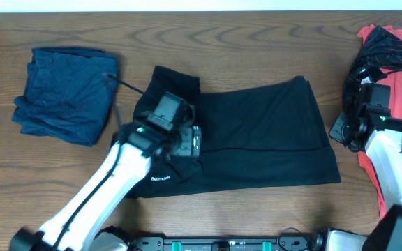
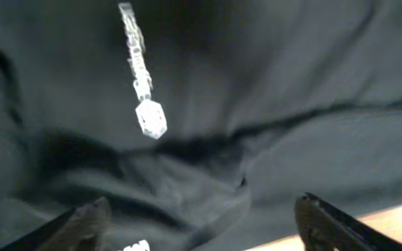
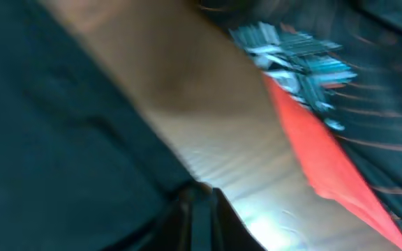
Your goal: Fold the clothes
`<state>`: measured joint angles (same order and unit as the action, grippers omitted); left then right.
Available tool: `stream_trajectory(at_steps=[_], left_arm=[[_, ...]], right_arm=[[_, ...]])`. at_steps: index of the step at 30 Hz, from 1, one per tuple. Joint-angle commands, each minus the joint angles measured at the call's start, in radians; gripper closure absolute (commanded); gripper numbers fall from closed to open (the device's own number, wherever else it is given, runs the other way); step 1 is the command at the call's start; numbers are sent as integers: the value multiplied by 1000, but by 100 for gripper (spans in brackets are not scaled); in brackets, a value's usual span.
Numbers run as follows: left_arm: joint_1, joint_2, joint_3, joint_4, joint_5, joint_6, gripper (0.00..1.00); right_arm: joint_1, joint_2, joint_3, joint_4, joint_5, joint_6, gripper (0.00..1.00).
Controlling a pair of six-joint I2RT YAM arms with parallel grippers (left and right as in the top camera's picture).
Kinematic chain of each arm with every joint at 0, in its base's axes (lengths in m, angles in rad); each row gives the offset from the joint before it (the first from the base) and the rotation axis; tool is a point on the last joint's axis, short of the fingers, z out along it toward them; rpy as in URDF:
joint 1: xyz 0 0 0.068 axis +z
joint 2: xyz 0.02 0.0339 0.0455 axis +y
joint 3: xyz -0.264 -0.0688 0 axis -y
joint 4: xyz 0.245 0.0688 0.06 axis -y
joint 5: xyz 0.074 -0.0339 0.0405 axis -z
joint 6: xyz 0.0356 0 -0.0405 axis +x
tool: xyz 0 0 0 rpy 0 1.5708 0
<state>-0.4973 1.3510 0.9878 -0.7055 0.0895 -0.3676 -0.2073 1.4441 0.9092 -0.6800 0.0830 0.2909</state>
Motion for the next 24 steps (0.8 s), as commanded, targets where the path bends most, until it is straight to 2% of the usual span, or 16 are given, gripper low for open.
stream_trajectory(at_steps=[1, 5, 10, 16, 24], left_arm=[[77, -31, 5, 45, -81, 1, 10], [246, 19, 35, 114, 35, 70, 10], [408, 203, 166, 130, 191, 200, 10], [431, 450, 343, 150, 212, 366, 10], [432, 637, 419, 256, 132, 372, 11]], right_arm=[[-7, -51, 3, 9, -164, -96, 87], [-7, -93, 3, 6, -201, -121, 81], [-7, -111, 3, 6, -259, -121, 75], [2, -111, 3, -4, -275, -120, 75], [5, -111, 3, -17, -274, -121, 74]])
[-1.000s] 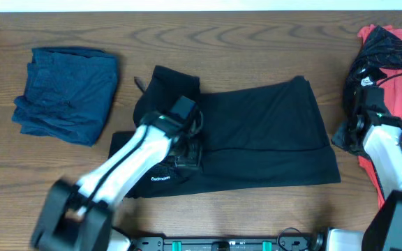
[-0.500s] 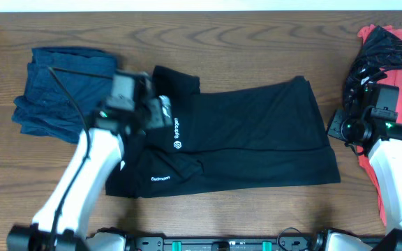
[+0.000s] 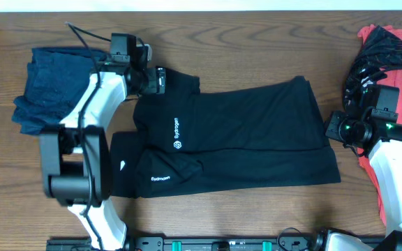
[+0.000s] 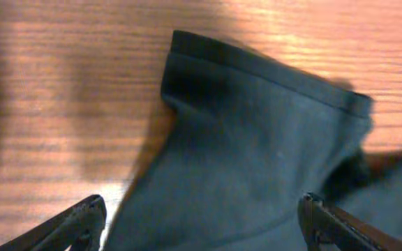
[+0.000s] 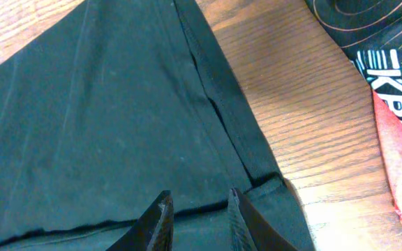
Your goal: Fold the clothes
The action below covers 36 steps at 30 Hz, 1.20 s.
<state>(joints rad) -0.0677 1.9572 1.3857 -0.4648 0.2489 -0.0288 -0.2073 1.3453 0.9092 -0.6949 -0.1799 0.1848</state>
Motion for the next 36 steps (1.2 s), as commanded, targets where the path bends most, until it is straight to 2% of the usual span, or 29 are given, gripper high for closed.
stream_trajectory(at_steps=[1, 5, 7, 21, 29, 33, 36], left_arm=[[2, 39, 21, 27, -32, 34, 12], [2, 64, 21, 61, -63, 38, 19], [2, 72, 21, 64, -67, 57, 28], [2, 141, 17, 55, -104, 62, 30], [-1, 141, 13, -26, -100, 62, 63], [-1, 141, 11, -57, -101, 62, 71], [-1, 141, 11, -57, -101, 62, 87]], right_arm=[[5, -12, 3, -2, -11, -15, 75], [5, -12, 3, -1, -4, -15, 74], [5, -12, 3, -2, 0, -15, 74], [5, -12, 3, -4, 0, -14, 71], [5, -12, 3, 7, 0, -14, 71], [5, -12, 3, 11, 0, -14, 71], [5, -12, 3, 11, 3, -14, 71]])
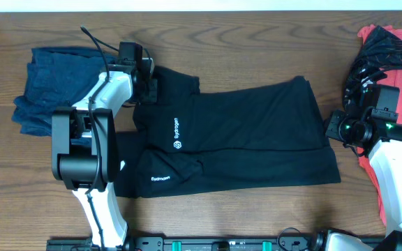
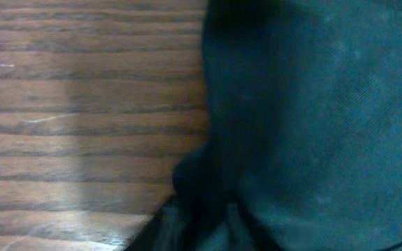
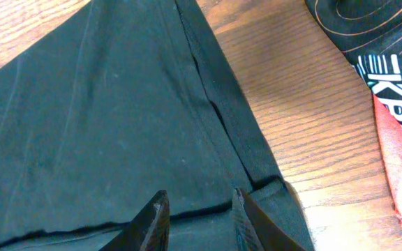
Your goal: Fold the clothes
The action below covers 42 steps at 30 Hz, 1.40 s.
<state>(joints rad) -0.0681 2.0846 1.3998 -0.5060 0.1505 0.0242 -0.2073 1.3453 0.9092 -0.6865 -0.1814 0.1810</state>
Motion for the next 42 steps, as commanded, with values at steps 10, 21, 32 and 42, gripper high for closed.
stream_trajectory(at_steps=[10, 21, 32, 42], left_arm=[[0, 10, 0, -3, -2, -57, 94], [0, 8, -1, -9, -2, -135, 94], [0, 8, -1, -8, -2, -135, 94], [0, 8, -1, -9, -2, -135, 94]], right_arm=[[17, -3, 23, 40, 27, -95, 75], [144, 348, 418, -73, 28, -135, 51], [163, 739, 718, 40, 124, -29, 48], [193, 883, 720, 121, 122, -17, 48]])
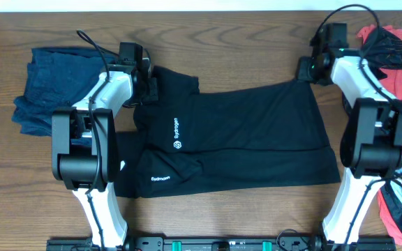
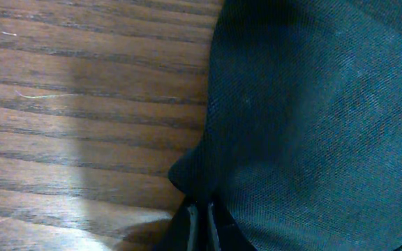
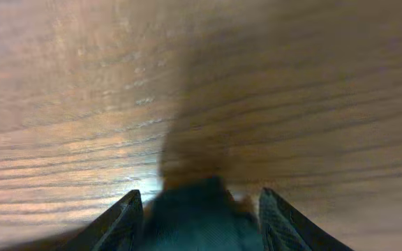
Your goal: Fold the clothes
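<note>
A black T-shirt [image 1: 243,132] with small white logos lies spread across the table in the overhead view, its lower part folded up. My left gripper [image 1: 149,82] is at the shirt's upper left sleeve, shut on the sleeve's edge [image 2: 208,181], with the fingertips [image 2: 195,224] pressed together on the cloth. My right gripper [image 1: 306,70] is at the shirt's upper right corner. It is open, and the dark corner of the cloth [image 3: 194,216] lies between its spread fingers [image 3: 121,223].
A folded dark blue garment [image 1: 65,94] lies at the far left, just beside the left arm. A pile of red and black clothes [image 1: 389,42] sits at the right edge behind the right arm. Bare wood [image 1: 243,42] runs along the back.
My right gripper has gone from the shirt's right hem at mid-height to its upper right corner, and its fingers stand wider apart. My left gripper stays shut on the sleeve.
First my left gripper was open over the shirt's left middle, the right near the shirt's right edge. Then the left was open at the upper left sleeve. Then it was shut on the sleeve's edge. Now the right is open around the upper right corner.
</note>
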`<state>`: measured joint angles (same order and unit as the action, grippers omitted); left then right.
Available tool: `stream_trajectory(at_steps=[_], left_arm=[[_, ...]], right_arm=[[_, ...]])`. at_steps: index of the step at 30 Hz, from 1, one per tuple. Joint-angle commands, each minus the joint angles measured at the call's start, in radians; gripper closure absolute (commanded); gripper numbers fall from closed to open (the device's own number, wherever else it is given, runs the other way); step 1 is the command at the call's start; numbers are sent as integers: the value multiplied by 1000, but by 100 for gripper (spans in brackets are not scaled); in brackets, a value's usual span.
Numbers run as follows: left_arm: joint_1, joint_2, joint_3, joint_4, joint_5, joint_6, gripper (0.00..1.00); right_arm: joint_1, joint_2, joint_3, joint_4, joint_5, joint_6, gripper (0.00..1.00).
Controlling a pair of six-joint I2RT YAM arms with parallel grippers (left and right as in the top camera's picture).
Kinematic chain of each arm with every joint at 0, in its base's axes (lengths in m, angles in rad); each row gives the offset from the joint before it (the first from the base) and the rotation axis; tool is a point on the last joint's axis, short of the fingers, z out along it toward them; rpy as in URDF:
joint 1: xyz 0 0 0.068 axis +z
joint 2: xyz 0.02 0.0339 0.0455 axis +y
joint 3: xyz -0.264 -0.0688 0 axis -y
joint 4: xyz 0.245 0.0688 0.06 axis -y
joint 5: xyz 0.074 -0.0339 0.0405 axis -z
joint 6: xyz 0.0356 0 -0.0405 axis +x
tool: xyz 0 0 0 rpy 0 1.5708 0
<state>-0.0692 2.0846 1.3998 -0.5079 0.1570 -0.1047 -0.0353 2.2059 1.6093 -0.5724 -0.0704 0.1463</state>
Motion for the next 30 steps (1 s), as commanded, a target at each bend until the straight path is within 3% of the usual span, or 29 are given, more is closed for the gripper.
stream_trajectory(at_steps=[1, 7, 11, 15, 18, 30], left_arm=[[1, 8, -1, -6, -8, -6, 94], [1, 8, -1, -6, -9, -6, 94], [1, 8, -1, -7, -8, -6, 94], [1, 8, -1, -7, -8, -6, 94], [1, 8, -1, -7, -8, -6, 94], [1, -43, -1, -23, -8, -6, 94]], right_arm=[[23, 30, 20, 8, 11, 18, 48], [29, 61, 19, -16, 14, 18, 50], [29, 69, 19, -38, 15, 18, 75], [29, 68, 19, -52, 16, 18, 84], [29, 68, 19, -68, 42, 18, 99], [15, -16, 21, -121, 166, 78, 99]])
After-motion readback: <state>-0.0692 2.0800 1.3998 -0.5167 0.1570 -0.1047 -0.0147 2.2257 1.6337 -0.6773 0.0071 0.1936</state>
